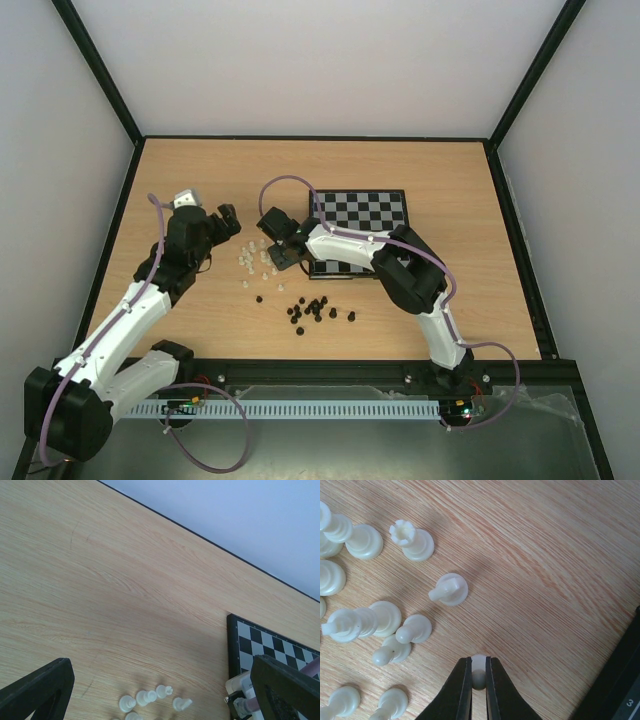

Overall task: Set up the chess pieces on the board
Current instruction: Pick up the chess piece at the center of the board, then place the chess piece on the chessboard.

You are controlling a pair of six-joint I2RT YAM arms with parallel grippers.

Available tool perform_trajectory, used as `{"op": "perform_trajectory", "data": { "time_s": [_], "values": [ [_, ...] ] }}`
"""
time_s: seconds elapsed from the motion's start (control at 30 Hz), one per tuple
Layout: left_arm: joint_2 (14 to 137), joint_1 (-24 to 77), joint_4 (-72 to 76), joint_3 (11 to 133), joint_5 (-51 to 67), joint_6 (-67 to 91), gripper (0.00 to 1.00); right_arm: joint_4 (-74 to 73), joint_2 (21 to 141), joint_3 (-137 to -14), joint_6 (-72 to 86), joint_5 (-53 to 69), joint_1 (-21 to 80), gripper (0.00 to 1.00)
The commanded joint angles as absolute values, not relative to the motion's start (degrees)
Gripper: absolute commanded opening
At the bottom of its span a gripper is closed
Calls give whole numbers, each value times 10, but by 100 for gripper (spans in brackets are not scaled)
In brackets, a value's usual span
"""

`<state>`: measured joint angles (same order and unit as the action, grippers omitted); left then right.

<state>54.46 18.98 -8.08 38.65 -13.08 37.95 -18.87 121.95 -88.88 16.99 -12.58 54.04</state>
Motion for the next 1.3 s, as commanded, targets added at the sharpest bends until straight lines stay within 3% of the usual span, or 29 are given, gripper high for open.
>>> {"op": "perform_trajectory", "data": {
  "time_s": [0.0,1.27],
  "values": [
    [536,190,-81,381,-133,380,100,-217,1202,-893,174,-123,544,4],
    [537,190,-80,381,-134,379,100,-266,1053,-771,195,-197,525,4]
  ]
}}
